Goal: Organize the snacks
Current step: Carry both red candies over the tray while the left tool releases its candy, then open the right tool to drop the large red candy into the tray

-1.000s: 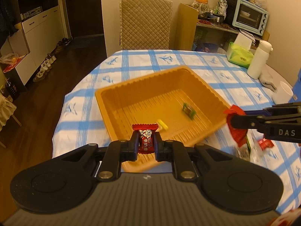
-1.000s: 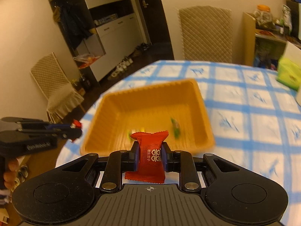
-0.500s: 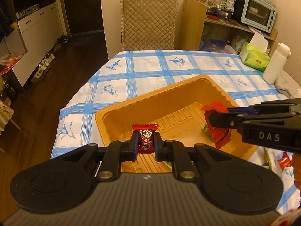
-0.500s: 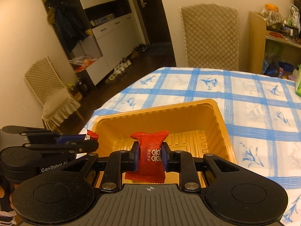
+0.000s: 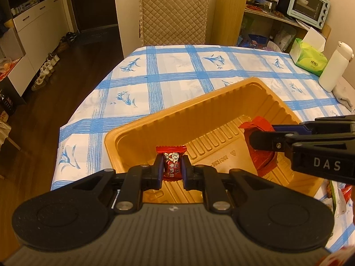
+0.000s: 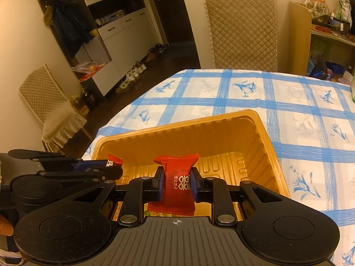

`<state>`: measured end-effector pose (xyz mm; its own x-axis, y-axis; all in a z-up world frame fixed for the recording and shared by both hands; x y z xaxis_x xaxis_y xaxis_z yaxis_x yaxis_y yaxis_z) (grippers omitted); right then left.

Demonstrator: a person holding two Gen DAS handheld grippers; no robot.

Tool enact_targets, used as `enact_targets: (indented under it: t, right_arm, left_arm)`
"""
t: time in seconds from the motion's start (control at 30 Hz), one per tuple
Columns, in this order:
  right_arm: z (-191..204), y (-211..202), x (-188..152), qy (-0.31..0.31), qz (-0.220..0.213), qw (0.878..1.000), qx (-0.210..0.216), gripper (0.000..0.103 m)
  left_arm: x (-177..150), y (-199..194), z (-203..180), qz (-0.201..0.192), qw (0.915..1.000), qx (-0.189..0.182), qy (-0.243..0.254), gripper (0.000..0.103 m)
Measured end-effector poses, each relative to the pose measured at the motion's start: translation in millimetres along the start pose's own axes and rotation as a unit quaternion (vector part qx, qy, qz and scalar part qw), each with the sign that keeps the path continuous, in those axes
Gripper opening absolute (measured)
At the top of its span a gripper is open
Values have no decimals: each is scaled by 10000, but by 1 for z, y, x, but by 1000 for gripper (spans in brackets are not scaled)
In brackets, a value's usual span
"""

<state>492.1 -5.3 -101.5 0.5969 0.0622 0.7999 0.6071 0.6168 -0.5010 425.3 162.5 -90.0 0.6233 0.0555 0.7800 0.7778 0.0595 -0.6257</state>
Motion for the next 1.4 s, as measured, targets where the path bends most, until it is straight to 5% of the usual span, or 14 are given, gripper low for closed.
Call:
enact_targets:
  t: [1.23, 1.4]
  right_arm:
    - [1, 20, 1, 79, 97, 9999, -60, 25]
    - [0, 10, 4, 124, -89, 9998, -149, 57]
  left_arm:
    - [4, -3, 11, -46, 9998, -166, -91, 29]
    - [4, -12, 10, -115, 9997, -184, -98, 39]
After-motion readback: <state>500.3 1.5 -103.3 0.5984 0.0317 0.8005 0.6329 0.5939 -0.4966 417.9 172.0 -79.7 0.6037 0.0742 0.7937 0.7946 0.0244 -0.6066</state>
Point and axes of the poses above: each gripper's, at about its wrist camera, not at the fingertips, and y roughly the way its jaws point, z to its left, x to its top, the point moved 1 cm from there along y, roughly the way its jaws point, and after that the axes turned 15 degrees about -z, right-handed, at the moved point
